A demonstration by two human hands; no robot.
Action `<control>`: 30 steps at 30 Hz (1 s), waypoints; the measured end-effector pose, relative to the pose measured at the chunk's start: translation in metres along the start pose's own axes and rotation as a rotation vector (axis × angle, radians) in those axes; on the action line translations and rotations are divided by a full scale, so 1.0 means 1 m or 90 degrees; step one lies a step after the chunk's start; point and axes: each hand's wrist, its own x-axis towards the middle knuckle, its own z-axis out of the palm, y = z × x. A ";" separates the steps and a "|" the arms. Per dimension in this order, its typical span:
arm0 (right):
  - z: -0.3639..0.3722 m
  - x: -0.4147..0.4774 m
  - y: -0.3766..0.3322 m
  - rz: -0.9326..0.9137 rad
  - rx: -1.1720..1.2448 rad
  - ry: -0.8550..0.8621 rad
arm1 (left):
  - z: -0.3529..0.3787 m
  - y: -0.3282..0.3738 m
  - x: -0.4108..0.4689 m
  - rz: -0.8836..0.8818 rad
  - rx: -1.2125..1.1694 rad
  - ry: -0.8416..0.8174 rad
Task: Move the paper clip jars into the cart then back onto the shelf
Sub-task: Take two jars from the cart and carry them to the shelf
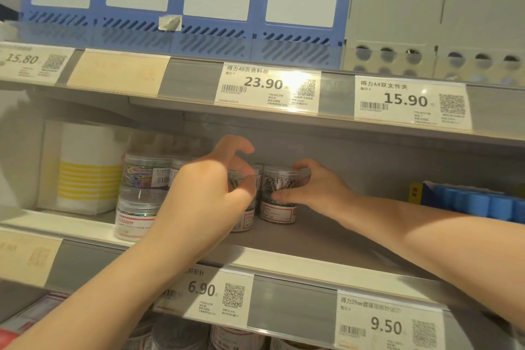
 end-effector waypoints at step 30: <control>-0.067 -0.085 -0.031 -0.015 -0.122 -0.108 | -0.005 0.037 -0.030 -0.015 0.055 0.047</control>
